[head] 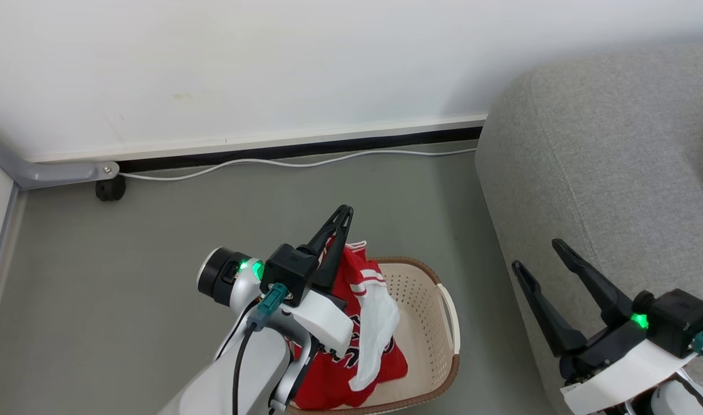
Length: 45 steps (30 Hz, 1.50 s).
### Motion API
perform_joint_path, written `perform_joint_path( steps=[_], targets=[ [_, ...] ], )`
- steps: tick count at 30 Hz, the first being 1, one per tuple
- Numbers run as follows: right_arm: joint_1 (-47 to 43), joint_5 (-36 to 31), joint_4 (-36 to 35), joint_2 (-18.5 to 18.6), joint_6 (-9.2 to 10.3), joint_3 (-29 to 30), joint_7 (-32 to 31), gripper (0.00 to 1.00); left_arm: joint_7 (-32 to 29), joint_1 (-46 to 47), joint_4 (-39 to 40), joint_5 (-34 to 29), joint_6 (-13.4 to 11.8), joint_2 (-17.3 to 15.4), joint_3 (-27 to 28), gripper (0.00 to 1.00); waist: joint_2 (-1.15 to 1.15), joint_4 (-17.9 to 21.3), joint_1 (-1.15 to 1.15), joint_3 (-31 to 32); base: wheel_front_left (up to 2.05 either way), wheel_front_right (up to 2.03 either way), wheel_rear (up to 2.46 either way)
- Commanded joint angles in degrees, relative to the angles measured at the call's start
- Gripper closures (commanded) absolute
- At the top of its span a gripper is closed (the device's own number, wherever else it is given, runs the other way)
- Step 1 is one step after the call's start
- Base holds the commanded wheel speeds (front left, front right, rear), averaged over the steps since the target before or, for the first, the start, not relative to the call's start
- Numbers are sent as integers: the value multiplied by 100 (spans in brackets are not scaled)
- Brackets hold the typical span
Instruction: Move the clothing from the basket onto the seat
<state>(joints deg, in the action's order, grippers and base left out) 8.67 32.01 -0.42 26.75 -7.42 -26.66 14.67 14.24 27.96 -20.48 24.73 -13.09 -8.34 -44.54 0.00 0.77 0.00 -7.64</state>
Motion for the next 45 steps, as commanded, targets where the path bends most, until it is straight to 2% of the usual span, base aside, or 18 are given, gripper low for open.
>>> perform_joint_path(
  steps=[1, 6, 23, 31, 36, 41, 45],
  targets=[
    [-60, -47, -31, 30, -7, -86, 33, 0, 73, 170, 176, -17, 91, -110, 218, 100, 0, 2, 0, 81, 0, 0, 0],
    [-102, -84, 92, -76, -7, -114, 33, 0, -11, 364, 267, 52, 219, -96, 213, 100, 0, 19, 0, 158, 0, 0, 0],
    [-15, -31, 217, -52, -7, -264, 33, 0, -396, 921, 720, -47, 175, -43, 104, 100, 0, -13, 0, 136, 0, 0, 0],
    [602, -12, 114, 224, -7, -1066, 33, 0, -438, 1062, 749, -90, 169, 71, -15, 100, 0, -95, 0, 54, 0, 0, 0],
    [1146, -35, -34, 266, -7, -1620, 33, 0, -404, 1113, 712, -111, 158, 183, -117, 100, 0, -179, 0, -7, 0, 0, 0],
    [1534, -40, -12, 160, -7, -2048, 33, 0, -335, 1156, 637, -117, 152, 286, -211, 100, 0, -269, 0, -43, 0, 0, 0],
    [1707, -48, 48, -56, -7, -2118, 33, 0, -289, 1160, 601, -109, 145, 346, -288, 100, 0, -341, 0, -55, 0, 0, 0]
  ],
)
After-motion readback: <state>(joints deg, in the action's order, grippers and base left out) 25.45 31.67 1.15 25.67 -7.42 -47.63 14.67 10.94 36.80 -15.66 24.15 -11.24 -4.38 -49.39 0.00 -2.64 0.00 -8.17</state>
